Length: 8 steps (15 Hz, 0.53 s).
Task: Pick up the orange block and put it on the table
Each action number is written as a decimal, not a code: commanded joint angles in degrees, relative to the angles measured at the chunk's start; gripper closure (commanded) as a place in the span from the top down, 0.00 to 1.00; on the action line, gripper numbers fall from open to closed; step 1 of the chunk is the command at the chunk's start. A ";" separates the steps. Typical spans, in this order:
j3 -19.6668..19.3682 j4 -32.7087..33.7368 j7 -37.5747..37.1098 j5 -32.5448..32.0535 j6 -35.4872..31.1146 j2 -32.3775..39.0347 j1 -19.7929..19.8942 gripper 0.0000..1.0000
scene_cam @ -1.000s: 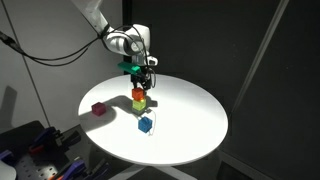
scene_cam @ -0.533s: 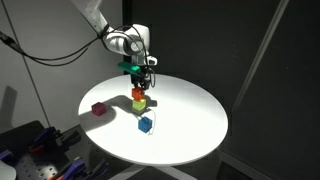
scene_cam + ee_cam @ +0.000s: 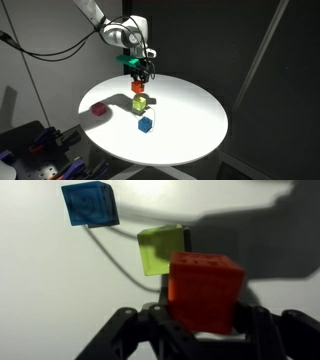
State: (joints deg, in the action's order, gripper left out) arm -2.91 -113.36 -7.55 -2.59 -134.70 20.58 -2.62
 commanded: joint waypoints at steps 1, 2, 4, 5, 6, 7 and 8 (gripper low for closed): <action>1.23 0.15 2.02 -1.59 2.32 -2.87 -0.44 0.30; 1.81 0.08 3.10 -1.57 2.58 -3.36 -0.64 0.30; 2.82 -0.23 4.93 -1.66 2.88 -4.10 -1.05 0.30; 3.40 -0.52 6.29 -1.74 3.18 -4.36 -1.25 0.30; 3.89 -0.70 7.47 -1.80 3.49 -4.50 -1.42 0.30; 4.50 -0.87 9.21 -1.55 3.71 -4.45 -1.46 0.30; 5.04 -0.96 11.13 -1.27 3.83 -4.24 -1.43 0.30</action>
State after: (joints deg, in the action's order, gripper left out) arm 0.68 -113.47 -0.80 -2.99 -132.33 17.53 -4.38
